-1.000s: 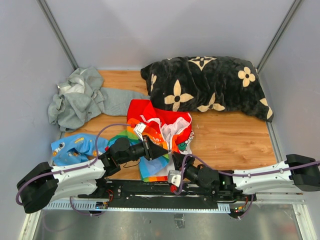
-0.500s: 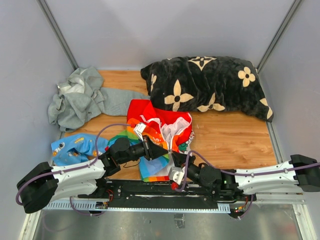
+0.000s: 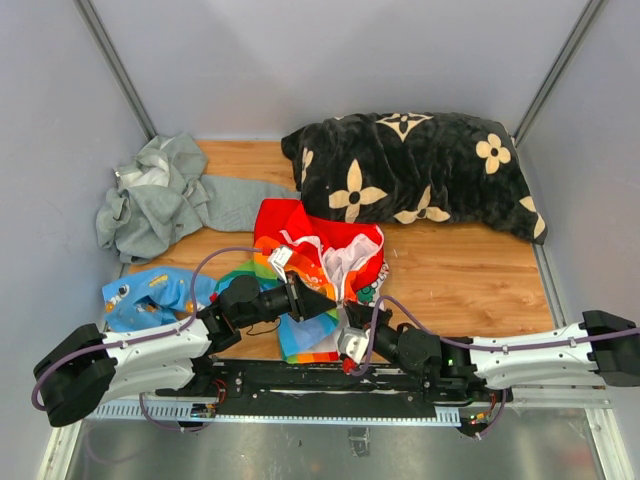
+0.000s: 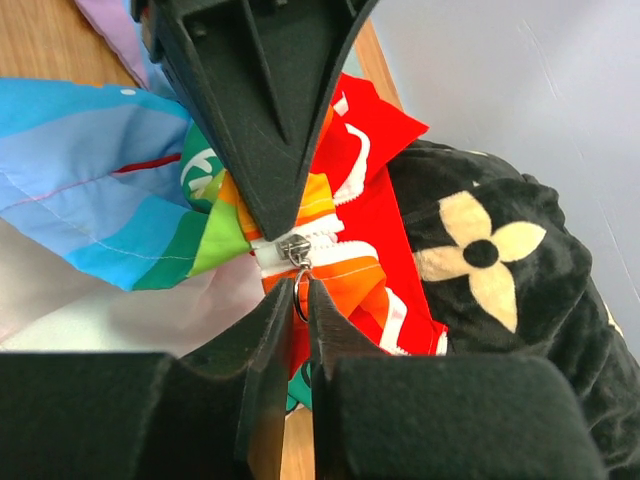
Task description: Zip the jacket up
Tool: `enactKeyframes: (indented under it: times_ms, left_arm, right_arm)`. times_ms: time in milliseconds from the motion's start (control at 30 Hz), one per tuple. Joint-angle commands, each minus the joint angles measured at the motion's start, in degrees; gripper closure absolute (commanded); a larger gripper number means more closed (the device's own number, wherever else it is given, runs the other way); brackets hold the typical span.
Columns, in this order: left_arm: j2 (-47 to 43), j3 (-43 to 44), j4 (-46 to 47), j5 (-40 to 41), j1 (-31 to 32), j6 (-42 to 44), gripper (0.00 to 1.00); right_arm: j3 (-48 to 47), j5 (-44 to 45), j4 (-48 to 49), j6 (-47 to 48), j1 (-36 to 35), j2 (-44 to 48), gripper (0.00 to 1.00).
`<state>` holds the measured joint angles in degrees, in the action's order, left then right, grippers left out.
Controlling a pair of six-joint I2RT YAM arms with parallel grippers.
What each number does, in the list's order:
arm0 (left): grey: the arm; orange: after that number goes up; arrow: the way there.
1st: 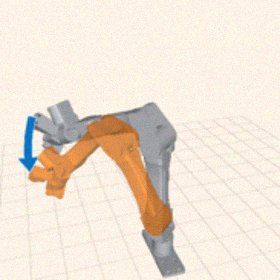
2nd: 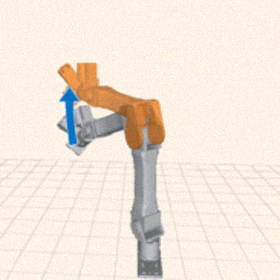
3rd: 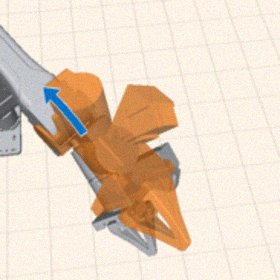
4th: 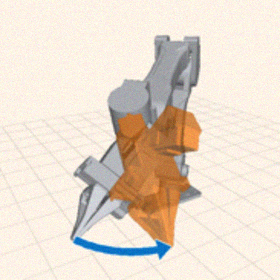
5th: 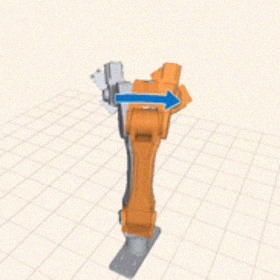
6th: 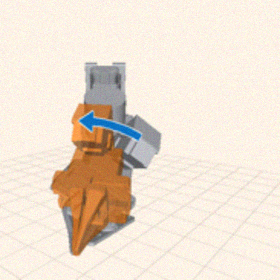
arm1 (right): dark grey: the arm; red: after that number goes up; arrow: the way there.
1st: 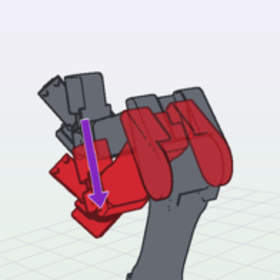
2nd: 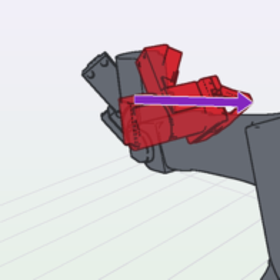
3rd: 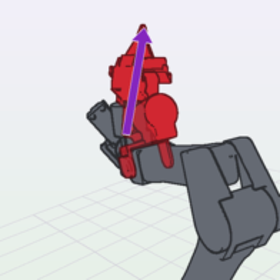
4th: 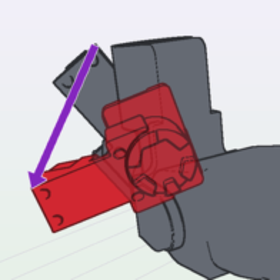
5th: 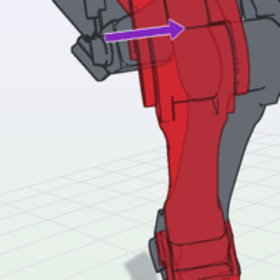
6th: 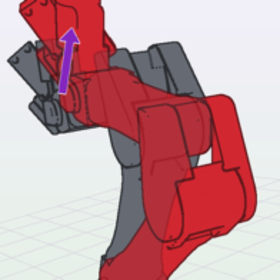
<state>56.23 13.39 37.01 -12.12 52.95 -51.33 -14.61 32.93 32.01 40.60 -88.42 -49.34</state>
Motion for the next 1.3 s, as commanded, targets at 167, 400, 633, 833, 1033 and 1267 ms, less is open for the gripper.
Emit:
enactKeyframes:
  times_ms: [167,400,633,833,1033,1267]
  left_arm:
    - [0.65,0.20,1.39,-1.58,-0.30,0.70,1.00]
    - [1.49,0.65,1.39,-1.93,-0.33,0.83,1.00]
    - [2.06,0.45,1.20,-2.40,-0.22,0.97,1.00]
    - [3.32,-0.69,1.13,-3.63,-0.21,0.52,1.00]
    - [4.45,-2.44,1.13,-4.99,0.45,-0.01,1.00]
    - [4.76,-4.30,-1.66,-5.76,1.19,0.75,1.00]
  right_arm:
    - [-1.10,-0.23,0.95,-2.19,3.03,-0.84,0.87]
    - [-0.99,-1.40,0.91,-2.33,3.55,-0.75,0.88]
    - [-3.67,-3.61,-4.31,-1.33,3.94,-1.22,0.99]
    - [-6.92,-2.99,-5.29,1.40,5.87,-2.25,0.99]
    - [-12.41,-9.70,-11.90,-1.27,13.19,-4.53,0.99]
    - [-18.34,-12.39,-18.79,-7.32,20.43,-8.91,0.99]
